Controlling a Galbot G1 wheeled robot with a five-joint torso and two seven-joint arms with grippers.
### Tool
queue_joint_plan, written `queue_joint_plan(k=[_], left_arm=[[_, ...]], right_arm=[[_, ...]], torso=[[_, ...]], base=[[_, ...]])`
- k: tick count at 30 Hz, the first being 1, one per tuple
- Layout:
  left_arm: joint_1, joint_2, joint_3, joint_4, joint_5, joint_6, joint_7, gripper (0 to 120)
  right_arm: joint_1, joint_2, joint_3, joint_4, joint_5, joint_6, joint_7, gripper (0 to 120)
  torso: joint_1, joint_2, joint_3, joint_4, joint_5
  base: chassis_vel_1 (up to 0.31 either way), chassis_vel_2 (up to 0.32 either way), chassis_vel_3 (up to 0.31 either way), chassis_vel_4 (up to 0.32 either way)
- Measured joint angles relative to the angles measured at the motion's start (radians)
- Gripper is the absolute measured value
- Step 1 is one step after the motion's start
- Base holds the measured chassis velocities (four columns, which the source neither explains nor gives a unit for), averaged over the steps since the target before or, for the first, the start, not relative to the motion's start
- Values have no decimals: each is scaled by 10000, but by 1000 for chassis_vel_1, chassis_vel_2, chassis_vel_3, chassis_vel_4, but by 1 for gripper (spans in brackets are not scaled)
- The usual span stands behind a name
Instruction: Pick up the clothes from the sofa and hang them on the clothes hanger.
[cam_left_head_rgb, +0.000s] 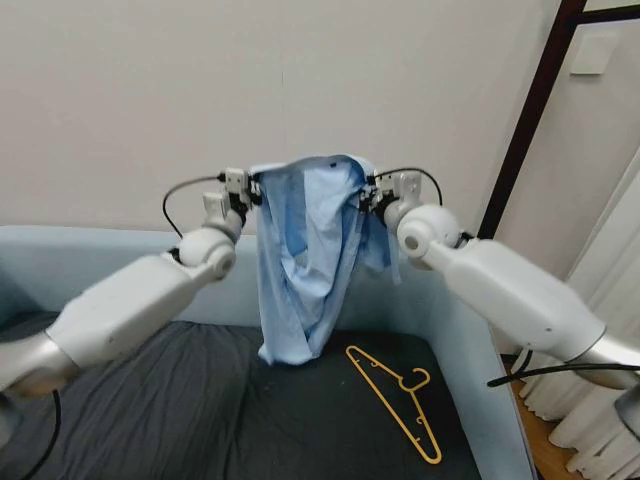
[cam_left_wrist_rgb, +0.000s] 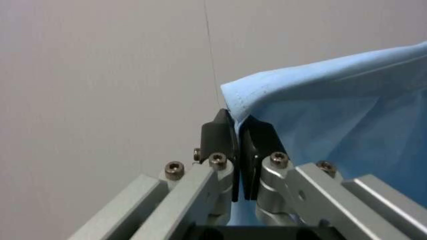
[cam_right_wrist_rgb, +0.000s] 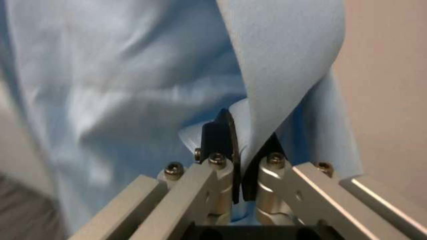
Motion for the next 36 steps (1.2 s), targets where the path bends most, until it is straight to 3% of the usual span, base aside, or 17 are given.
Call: queue_joint_plan(k=[1,4,11,14,15,20,21,25,26,30,34,36], left_arm=[[0,0,0,0,0,0,0,0],[-901,952,1181,-514,380,-23,358,0],[-692,1805,972,-1383,781,23,225,0],[-430,2570,565,-2496,790,369,-35,0],[-430,2570,565,-2496,790,369,-35,0],[1467,4628,-1646,-5761,18,1298,-557,0],[1467,4628,-1646,-5761,18,1298,-557,0],[3790,6535,-4259,-7848,-400,1597,-793,0],[3790,6535,-4259,-7848,-400,1597,-793,0],[4474,8145,-4910,-9445,-1219,1562,-1171,0],[4808,8495,-4938,-9939,-1269,1586,-1325,0],[5662,8114,-4990,-9729,-671,1606,-1518,0]], right_arm=[[0,0,0,0,0,0,0,0],[732,-1185,-678,1160,953,-1053,-1312,0],[815,-1683,-502,1983,1790,-1361,-1444,0],[1063,-2015,-359,2421,2286,-1381,-1493,0],[1063,-2015,-359,2421,2286,-1381,-1493,0],[991,-3060,142,4251,3127,-1571,-1406,0],[991,-3060,142,4251,3127,-1571,-1406,0],[826,-3869,783,5599,4087,-1721,-1337,0],[826,-3869,783,5599,4087,-1721,-1337,0],[593,-4371,1385,6436,5087,-1892,-1202,0],[251,-4461,1539,6927,5324,-1892,-1011,0],[-389,-4403,1616,7039,5060,-1843,-1003,0]], torso=[[0,0,0,0,0],[-6,2,-1,-1,-9],[-4,1,1,5,-10],[-4,1,1,4,-10],[-4,1,1,4,-10],[-6,2,-1,4,-10],[-6,2,-1,4,-10],[-6,3,-4,7,-11],[-6,3,-4,7,-11],[-7,4,-3,3,-4],[-7,4,-3,0,-4],[-7,5,-2,5,-4]], base=[[0,0,0,0],[0,0,0,0],[0,0,0,0],[0,0,0,0],[0,0,0,0],[0,0,0,0],[0,0,0,0],[0,0,0,0],[0,0,0,0],[0,0,0,0],[0,0,0,0],[0,0,0,0]])
